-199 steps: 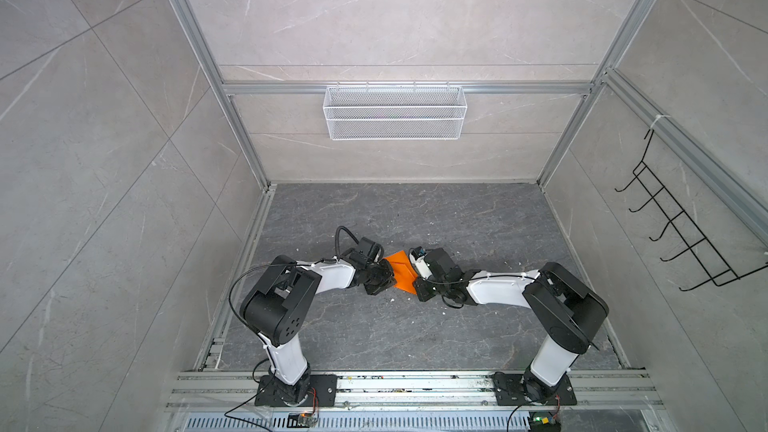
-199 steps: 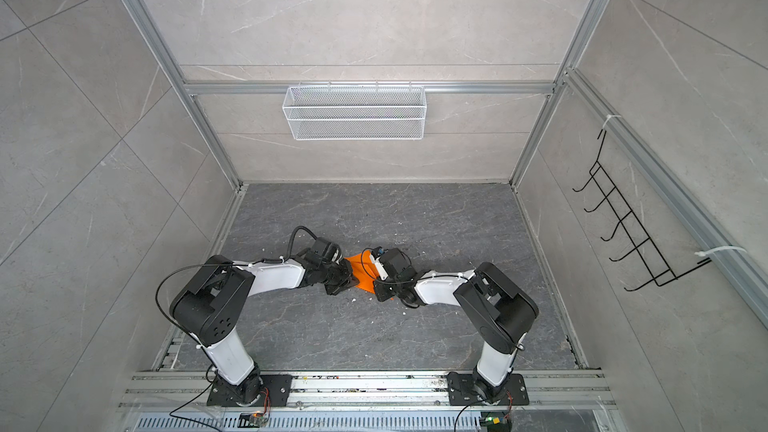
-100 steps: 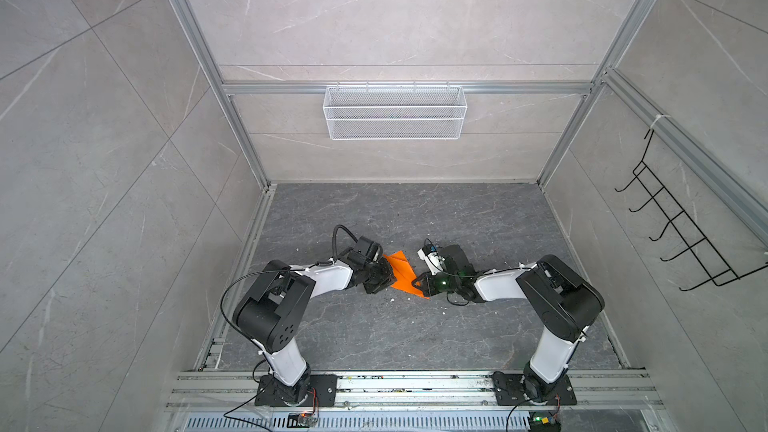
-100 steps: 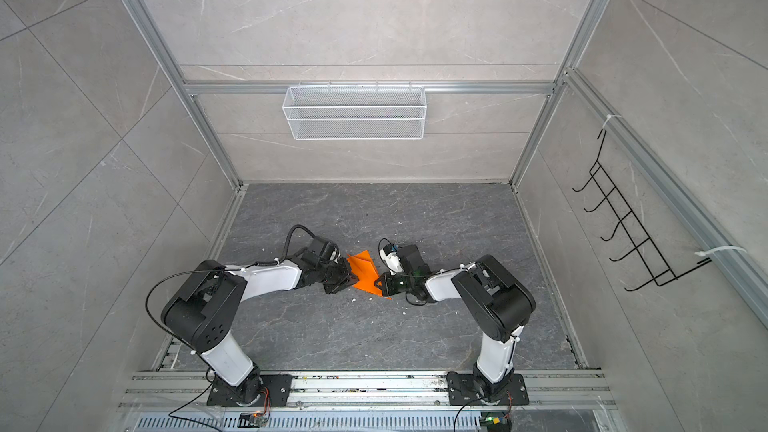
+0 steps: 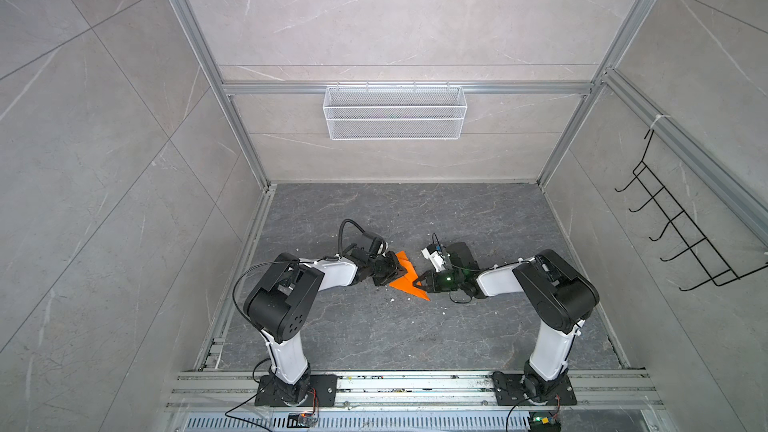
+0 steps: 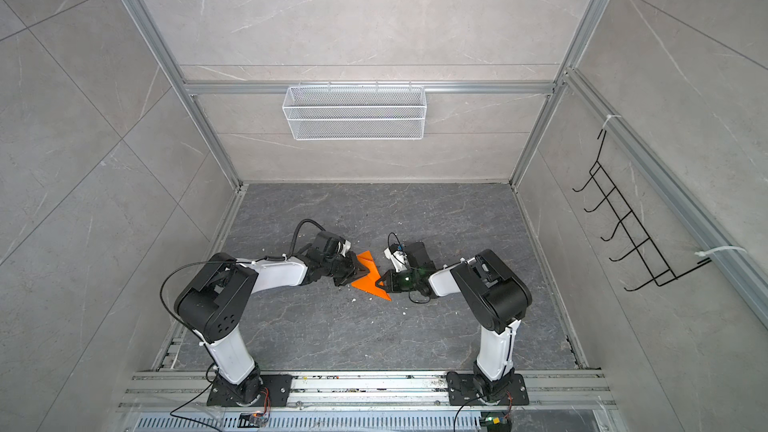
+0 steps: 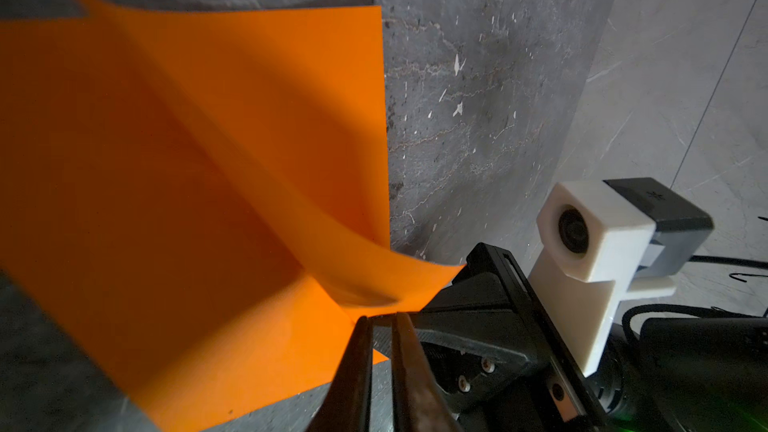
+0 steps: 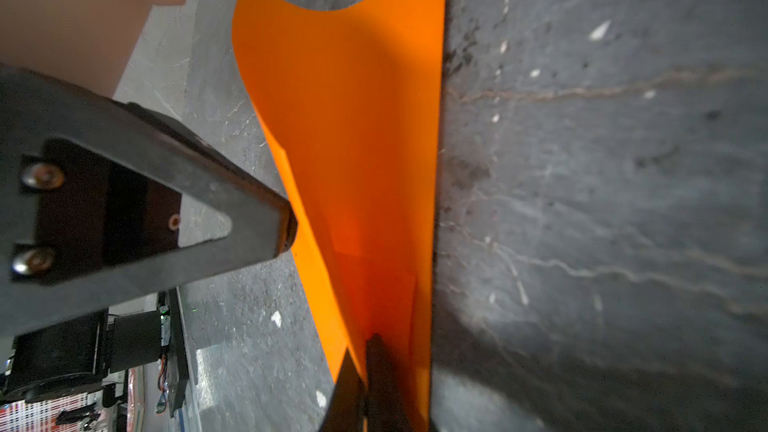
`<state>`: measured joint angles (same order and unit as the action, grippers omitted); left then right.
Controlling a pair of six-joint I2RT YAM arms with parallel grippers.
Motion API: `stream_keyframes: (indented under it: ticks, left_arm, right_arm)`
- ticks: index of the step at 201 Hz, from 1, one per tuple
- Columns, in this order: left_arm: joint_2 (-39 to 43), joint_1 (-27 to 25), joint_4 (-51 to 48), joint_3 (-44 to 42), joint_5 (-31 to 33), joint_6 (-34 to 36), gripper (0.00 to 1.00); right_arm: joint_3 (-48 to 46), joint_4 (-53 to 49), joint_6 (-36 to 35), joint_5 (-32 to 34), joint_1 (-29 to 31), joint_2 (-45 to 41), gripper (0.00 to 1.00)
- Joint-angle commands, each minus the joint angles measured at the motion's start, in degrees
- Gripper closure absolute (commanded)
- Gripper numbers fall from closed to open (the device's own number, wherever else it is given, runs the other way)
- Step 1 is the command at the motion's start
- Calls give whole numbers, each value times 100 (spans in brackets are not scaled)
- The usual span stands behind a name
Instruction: Fold a paper plane with a square sheet of paper (pick it up from the middle)
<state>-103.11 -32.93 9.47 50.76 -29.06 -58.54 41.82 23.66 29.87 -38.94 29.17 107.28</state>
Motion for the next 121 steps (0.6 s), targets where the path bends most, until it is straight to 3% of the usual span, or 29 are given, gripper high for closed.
stream_keyframes:
  ticks: [1, 67, 121]
  left_arm:
    - [-129, -22, 307, 189, -225, -40, 86]
    - [-341, -25, 41, 289, 48, -124, 86]
    - [-396, -25, -73, 285, 200, -168, 86]
  right_arm:
    - [130, -543, 68, -149, -10, 224, 96]
    - [318, -884, 41, -165, -50, 376, 85]
    - [353, -1047, 38, -132, -95, 350, 83]
